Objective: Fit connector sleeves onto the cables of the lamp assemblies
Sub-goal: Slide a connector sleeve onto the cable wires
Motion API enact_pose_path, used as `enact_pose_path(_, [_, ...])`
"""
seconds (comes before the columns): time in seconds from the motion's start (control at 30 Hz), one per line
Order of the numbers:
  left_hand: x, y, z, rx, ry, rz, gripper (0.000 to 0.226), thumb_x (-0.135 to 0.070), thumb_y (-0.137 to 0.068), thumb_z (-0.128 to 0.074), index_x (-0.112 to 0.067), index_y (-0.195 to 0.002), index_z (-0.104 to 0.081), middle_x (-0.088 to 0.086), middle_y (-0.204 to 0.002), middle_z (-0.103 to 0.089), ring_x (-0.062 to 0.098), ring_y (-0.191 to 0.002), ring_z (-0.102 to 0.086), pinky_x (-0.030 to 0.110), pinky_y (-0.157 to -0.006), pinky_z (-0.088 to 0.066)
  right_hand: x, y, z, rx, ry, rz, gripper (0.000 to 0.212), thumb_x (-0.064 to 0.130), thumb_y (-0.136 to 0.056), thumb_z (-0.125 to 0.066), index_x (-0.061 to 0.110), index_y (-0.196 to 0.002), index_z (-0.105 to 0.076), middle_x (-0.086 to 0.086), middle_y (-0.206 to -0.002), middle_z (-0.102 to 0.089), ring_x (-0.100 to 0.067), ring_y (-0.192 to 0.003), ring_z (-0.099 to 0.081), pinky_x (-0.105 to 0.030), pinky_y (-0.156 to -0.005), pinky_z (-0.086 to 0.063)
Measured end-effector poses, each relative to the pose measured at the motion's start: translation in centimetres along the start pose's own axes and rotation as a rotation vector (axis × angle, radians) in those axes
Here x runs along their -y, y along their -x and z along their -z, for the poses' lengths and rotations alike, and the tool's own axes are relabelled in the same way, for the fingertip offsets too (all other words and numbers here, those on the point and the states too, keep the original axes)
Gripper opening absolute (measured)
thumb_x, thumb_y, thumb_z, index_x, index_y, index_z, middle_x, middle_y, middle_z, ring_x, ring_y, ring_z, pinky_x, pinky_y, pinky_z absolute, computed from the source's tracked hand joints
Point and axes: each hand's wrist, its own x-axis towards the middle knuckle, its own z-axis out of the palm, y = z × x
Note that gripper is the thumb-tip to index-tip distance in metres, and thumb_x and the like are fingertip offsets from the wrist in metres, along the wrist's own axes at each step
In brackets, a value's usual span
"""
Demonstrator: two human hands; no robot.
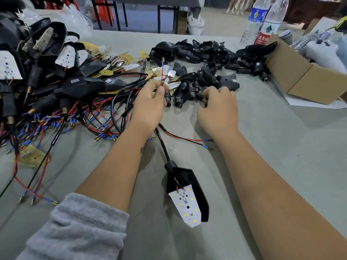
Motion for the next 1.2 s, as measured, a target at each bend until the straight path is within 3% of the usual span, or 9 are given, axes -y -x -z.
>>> enact_pose_path(0.17, [0.1, 0.1, -0.5, 0.079, -0.124, 0.028, 0.029, -0.013, -0.103, -0.039, -0.022, -0.09, -0.063, -0.007, -0.084, -0.06, 0.002, -0.058, -0.048, 0.011, -0.051, -0.039, -0.1, 0.2, 0.1, 0.013, 0.116, -0.06, 0.03, 0.016, -0.085, -0.051, 0.018, -0.114, -0.057, -0.01, -0.116, -0.053, -0.031, -0.113, -0.043, -0.036, -0.086, -0.033])
enact_pose_path(0.43, [0.0, 0.2, -0.4, 0.052, -0.063, -0.008, 0.022, -0.014, -0.101, -0.043, -0.014, -0.109, -0.064, -0.008, -0.064, -0.053, -0.005, -0.048, -0.046, 0.008, -0.053, -0.04, -0.3, 0.0, 0.1, 0.03, -0.068, -0.053, 0.04, 0.001, -0.083, -0.051, 0.017, -0.119, -0.057, -0.011, -0.121, -0.05, -0.031, -0.115, -0.044, -0.034, -0.086, -0.041])
enact_pose_path(0.57, [-0.1, 0.4, -0.4, 0.069, -0.133, -0.042, 0.024, -0.02, -0.1, -0.046, -0.02, -0.088, -0.066, -0.011, -0.055, -0.054, -0.002, -0.047, -0.045, 0.01, -0.054, -0.041, -0.1, -0.1, 0.1, 0.0, -0.129, -0.056, 0.044, -0.003, -0.081, -0.05, 0.018, -0.12, -0.056, -0.01, -0.12, -0.051, -0.03, -0.112, -0.046, -0.031, -0.074, -0.035])
enact_pose_path(0.73, [0.1, 0.3, -0.4, 0.119, -0.163, -0.036, 0.034, -0.022, -0.102, -0.043, -0.026, -0.075, -0.064, -0.011, -0.054, -0.057, -0.002, -0.051, -0.046, 0.011, -0.053, -0.037, -0.5, -0.3, -0.3, 0.007, -0.114, -0.082, 0.041, -0.003, -0.081, -0.049, 0.015, -0.117, -0.056, -0.013, -0.116, -0.051, -0.032, -0.111, -0.046, -0.032, -0.078, -0.037])
enact_pose_path(0.83, [0.1, 0.3, -0.4, 0.107, -0.112, -0.02, 0.033, -0.02, -0.103, -0.038, -0.023, -0.08, -0.061, -0.012, -0.044, -0.054, -0.003, -0.044, -0.044, 0.008, -0.051, -0.037, -0.3, -0.4, -0.3, -0.027, -0.28, -0.086, 0.04, -0.003, -0.08, -0.049, 0.018, -0.113, -0.059, -0.008, -0.112, -0.058, -0.022, -0.101, -0.053, -0.03, -0.079, -0.043])
enact_pose_path(0.97, [-0.1, 0.3, -0.5, 0.083, -0.088, 0.001, 0.027, -0.02, -0.102, -0.039, -0.023, -0.086, -0.061, -0.009, -0.043, -0.053, 0.003, -0.047, -0.045, 0.021, -0.057, -0.041, 0.6, -0.3, 0.1, -0.126, -0.769, -0.16, 0.028, -0.001, -0.082, -0.059, 0.02, -0.1, -0.061, 0.006, -0.088, -0.06, 0.005, -0.069, -0.053, -0.008, -0.067, -0.044])
enact_pose_path(1.07, [-0.3, 0.5, -0.5, 0.092, -0.064, 0.007, 0.024, -0.019, -0.101, -0.044, -0.023, -0.085, -0.062, -0.012, -0.042, -0.05, 0.001, -0.043, -0.043, 0.015, -0.052, -0.041, 0.8, -0.2, 0.4, -0.177, -0.971, -0.212, 0.025, 0.0, -0.081, -0.067, 0.018, -0.099, -0.061, 0.005, -0.085, -0.061, 0.001, -0.069, -0.055, -0.01, -0.069, -0.048])
enact_pose_path(1.2, [-0.5, 0.6, -0.4, 0.112, -0.017, 0.008, 0.024, -0.019, -0.099, -0.051, -0.021, -0.079, -0.066, -0.013, -0.042, -0.044, 0.002, -0.041, -0.037, 0.011, -0.044, -0.034, 0.8, -0.2, 0.4, -0.162, -0.983, -0.213, 0.023, 0.001, -0.082, -0.068, 0.015, -0.098, -0.062, 0.003, -0.086, -0.062, -0.003, -0.072, -0.056, -0.012, -0.071, -0.05])
